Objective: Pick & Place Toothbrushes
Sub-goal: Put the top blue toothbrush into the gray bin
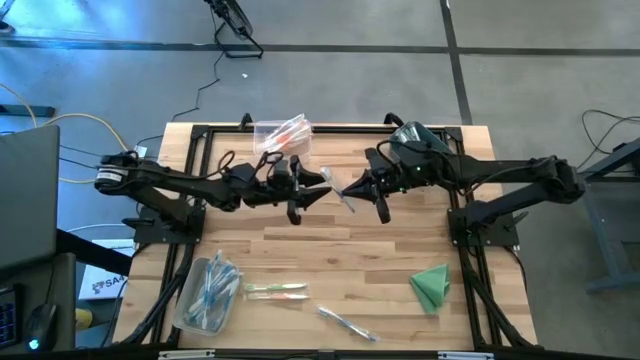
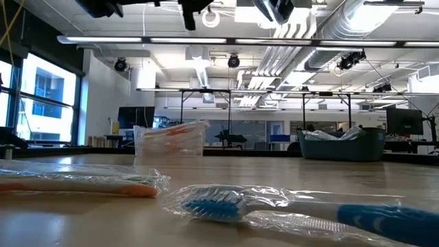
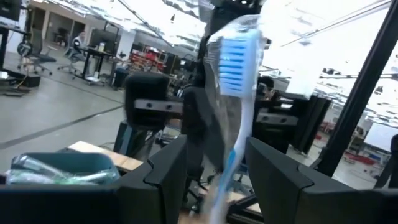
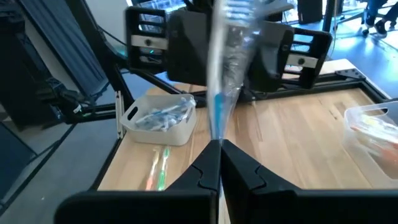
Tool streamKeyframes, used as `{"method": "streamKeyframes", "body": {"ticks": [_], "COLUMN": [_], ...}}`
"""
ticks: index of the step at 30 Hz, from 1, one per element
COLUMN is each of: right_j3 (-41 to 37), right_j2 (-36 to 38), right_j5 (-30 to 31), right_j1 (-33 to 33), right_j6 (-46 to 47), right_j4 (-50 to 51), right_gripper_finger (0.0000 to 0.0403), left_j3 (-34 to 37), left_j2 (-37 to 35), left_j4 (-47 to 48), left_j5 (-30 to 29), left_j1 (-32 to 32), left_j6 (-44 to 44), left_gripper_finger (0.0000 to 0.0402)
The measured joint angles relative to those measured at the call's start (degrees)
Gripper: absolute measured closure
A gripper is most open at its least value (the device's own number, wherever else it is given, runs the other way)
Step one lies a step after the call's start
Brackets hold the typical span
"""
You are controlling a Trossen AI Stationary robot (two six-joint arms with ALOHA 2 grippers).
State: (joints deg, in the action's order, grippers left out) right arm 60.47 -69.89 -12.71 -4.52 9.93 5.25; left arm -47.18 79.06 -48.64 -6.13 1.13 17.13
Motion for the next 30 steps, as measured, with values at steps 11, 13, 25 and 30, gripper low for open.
{"method": "streamKeyframes", "body": {"ticks": [11, 13, 25, 30], "right_j3": [0.0, 0.0, 0.0, 0.0], "right_j2": [0.0, 0.0, 0.0, 0.0], "right_j5": [-1.7, -2.8, -2.7, -2.7], "right_j1": [-0.9, -0.9, -0.9, -0.9], "right_j6": [-2.7, -2.7, -2.7, -2.7], "right_j4": [0.5, 0.5, 0.9, 1.3], "right_gripper_finger": [0.0401, 0.0401, 0.0401, 0.0401], "left_j3": [-5.7, -5.7, -5.7, -5.7], "left_j2": [3.7, 3.7, 3.7, 3.7], "left_j4": [2.8, 4.0, 4.2, 4.2], "left_j5": [-1.2, -2.4, -3.9, -3.9], "left_j1": [0.0, 0.0, 0.0, 0.0], "left_j6": [-0.3, -0.1, 0.1, 0.1], "left_gripper_finger": [0.0243, 0.0243, 0.0248, 0.0296]}}
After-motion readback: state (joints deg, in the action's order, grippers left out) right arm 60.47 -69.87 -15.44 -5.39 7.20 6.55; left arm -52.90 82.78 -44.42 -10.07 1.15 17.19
